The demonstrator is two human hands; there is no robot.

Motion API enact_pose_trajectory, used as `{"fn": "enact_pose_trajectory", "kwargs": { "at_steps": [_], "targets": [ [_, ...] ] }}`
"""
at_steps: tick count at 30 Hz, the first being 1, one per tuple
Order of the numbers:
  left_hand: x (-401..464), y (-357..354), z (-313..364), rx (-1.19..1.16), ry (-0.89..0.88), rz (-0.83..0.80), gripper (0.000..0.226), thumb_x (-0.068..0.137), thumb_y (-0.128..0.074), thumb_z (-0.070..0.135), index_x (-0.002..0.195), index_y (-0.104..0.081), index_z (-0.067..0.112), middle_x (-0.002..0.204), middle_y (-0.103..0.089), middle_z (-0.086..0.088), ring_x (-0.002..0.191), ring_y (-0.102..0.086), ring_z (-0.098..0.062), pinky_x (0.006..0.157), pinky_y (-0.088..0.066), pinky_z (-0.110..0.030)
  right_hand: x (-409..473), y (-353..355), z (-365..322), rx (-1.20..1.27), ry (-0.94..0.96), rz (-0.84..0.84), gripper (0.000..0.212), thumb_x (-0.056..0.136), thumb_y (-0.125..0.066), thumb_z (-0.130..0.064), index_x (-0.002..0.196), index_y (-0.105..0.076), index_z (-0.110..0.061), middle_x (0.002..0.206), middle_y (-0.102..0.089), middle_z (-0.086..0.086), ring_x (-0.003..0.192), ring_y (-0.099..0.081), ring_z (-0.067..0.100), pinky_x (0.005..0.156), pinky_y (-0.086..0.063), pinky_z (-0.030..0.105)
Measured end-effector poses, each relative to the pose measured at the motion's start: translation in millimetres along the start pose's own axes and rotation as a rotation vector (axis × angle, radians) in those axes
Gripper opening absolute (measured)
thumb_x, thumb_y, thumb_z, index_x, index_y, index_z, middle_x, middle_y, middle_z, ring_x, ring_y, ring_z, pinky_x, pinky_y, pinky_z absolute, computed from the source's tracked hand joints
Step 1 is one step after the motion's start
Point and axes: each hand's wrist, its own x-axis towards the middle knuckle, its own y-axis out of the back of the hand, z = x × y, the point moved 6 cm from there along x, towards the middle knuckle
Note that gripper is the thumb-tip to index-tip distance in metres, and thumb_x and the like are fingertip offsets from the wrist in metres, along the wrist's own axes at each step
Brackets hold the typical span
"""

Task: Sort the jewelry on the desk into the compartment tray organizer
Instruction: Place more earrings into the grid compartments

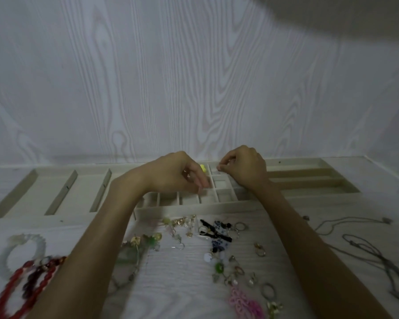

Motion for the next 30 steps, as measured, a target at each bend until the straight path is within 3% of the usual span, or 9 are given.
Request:
{"fn": "enact_pose_trajectory", "kwargs": {
  "at_steps": [4,11,15,19,23,27,30],
  "targets": [
    [-3,-7,2,-0.071,-0.009,-0.104,0.010,0.077,-0.076,0.017,0.086,-0.075,0.022,0.086,-0.074,-0.002,0.078,-0.067,-0.008,0.078,-0.054,-0.024,-1,-3,-2,0.004,0.020,-0.027,0.013,0.070,-0.079,-0.036,0.074,-0.075,-0.024,0.065,-0.065,-0.009,0.053,-0.047,-0.001,0.048,-0.027,0.012],
    [-4,-42,17,-0.060,-0.043,-0.394,0.014,0.078,-0.076,0.018,0.091,-0.076,0.020,0.086,-0.075,0.008,0.082,-0.070,-0.006,0.074,-0.053,-0.016,-5,-1,-4,0.020,0.031,-0.076,0.015,0.075,-0.075,-0.034,0.080,-0.077,-0.021,0.072,-0.068,-0.007,0.056,-0.048,-0.002,0.051,-0.030,0.013],
    [-14,-60,21,0.004,-0.069,-0.431,0.014,0.077,-0.077,0.025,0.091,-0.076,0.024,0.086,-0.074,0.014,0.076,-0.067,0.002,0.070,-0.053,-0.014,-6,16,-8,0.111,0.043,-0.128,0.016,0.083,-0.068,-0.032,0.088,-0.076,-0.019,0.078,-0.068,-0.006,0.065,-0.054,0.001,0.058,-0.041,0.017],
    [-28,-76,27,0.111,-0.077,-0.444,0.019,0.074,-0.080,0.030,0.091,-0.075,0.024,0.086,-0.072,0.014,0.075,-0.064,0.005,0.073,-0.053,-0.014,-12,45,-22,0.178,0.128,-0.299,0.017,0.086,-0.065,-0.030,0.095,-0.075,-0.019,0.092,-0.072,-0.002,0.086,-0.064,0.009,0.081,-0.049,0.026],
    [-27,-84,34,0.249,-0.051,-0.402,0.020,0.073,-0.079,0.038,0.090,-0.073,0.029,0.080,-0.069,0.017,0.062,-0.056,0.011,0.056,-0.042,-0.006,-22,58,-37,0.153,0.173,-0.372,0.016,0.087,-0.063,-0.026,0.096,-0.074,-0.018,0.097,-0.071,-0.003,0.092,-0.062,0.008,0.083,-0.047,0.025],
    [-25,-86,32,0.296,-0.041,-0.377,0.021,0.073,-0.077,0.044,0.089,-0.074,0.031,0.076,-0.067,0.020,0.063,-0.056,0.008,0.061,-0.043,-0.014,-27,60,-50,0.131,0.197,-0.397,0.015,0.088,-0.063,-0.023,0.097,-0.073,-0.018,0.094,-0.070,-0.004,0.087,-0.061,0.005,0.081,-0.046,0.023],
    [-26,-88,31,0.227,-0.066,-0.406,0.018,0.076,-0.076,0.037,0.091,-0.076,0.028,0.078,-0.070,0.020,0.063,-0.057,0.009,0.061,-0.044,-0.010,-31,62,-57,0.112,0.224,-0.426,0.014,0.089,-0.062,-0.024,0.097,-0.073,-0.021,0.091,-0.069,-0.005,0.085,-0.060,0.002,0.079,-0.045,0.022]
  ]
}}
